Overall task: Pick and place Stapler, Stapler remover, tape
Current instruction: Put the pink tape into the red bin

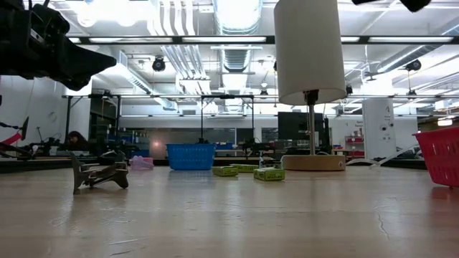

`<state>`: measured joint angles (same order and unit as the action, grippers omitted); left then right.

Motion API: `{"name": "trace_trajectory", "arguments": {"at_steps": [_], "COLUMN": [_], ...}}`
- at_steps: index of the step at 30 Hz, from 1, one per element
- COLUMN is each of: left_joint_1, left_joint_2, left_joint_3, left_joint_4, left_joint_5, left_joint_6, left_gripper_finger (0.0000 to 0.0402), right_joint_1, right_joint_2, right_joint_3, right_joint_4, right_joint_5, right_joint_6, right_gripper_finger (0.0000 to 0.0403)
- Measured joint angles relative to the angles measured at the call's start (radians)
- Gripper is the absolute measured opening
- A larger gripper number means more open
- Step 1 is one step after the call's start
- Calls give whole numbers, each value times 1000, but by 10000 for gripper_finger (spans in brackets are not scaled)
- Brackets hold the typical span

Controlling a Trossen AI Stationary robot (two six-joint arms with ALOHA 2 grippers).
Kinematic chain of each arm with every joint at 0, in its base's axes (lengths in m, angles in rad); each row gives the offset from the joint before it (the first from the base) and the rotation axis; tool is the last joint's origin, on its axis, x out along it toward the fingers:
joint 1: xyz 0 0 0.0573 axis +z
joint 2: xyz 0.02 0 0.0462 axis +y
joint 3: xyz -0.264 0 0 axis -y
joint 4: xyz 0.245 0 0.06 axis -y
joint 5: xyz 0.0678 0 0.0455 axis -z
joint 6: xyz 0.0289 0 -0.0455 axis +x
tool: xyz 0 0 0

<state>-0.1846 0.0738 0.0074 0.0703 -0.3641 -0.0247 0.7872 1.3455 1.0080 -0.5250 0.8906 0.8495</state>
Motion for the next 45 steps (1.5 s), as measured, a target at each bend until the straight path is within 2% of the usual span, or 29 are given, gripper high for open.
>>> {"name": "trace_trajectory", "arguments": {"at_steps": [3, 8, 11, 15, 17, 19, 24, 27, 30, 38, 41, 45], "left_joint_1": [0, 0, 0, 0, 2, 7, 18, 18, 19, 35, 60, 115], "left_joint_2": [1, 2, 2, 2, 8, 26, 83, 130, 198, 397, 430, 463], "left_joint_3": [0, 0, 0, -1, -1, -1, 12, 33, 50, 145, 232, 387], "left_joint_4": [80, 346, 494, 592, 594, 592, 591, 582, 550, 527, 427, 154], "left_joint_5": [-3, -14, -127, -333, -397, -404, -211, -174, -205, -403, -421, -432], "left_joint_6": [34, 44, 104, -35, -28, -13, -4, -5, -22, -28, -11, -67], "left_gripper_finger": [26, 26, 26, 25, 25, 25, 17, 6, 4, 10, 21, 39], "right_joint_1": [0, -12, -22, -23, -26, -33, -87, -123, -148, -157, -157, -157], "right_joint_2": [15, 54, 80, 109, 116, 118, 112, 111, 112, 112, 112, 112], "right_joint_3": [0, 0, 0, -1, -1, -1, -1, -1, -1, -1, -2, -3], "right_joint_4": [19, 35, 36, 47, 56, 67, 103, 142, 152, 169, 168, 168], "right_joint_5": [5, 15, 15, 17, 17, 18, 25, 25, 21, 20, 17, 0], "right_joint_6": [-35, -42, -41, -40, -41, -48, -127, -175, -192, -221, -221, -222], "right_gripper_finger": [205, 205, 205, 205, 205, 205, 205, 205, 205, 205, 205, 205]}}
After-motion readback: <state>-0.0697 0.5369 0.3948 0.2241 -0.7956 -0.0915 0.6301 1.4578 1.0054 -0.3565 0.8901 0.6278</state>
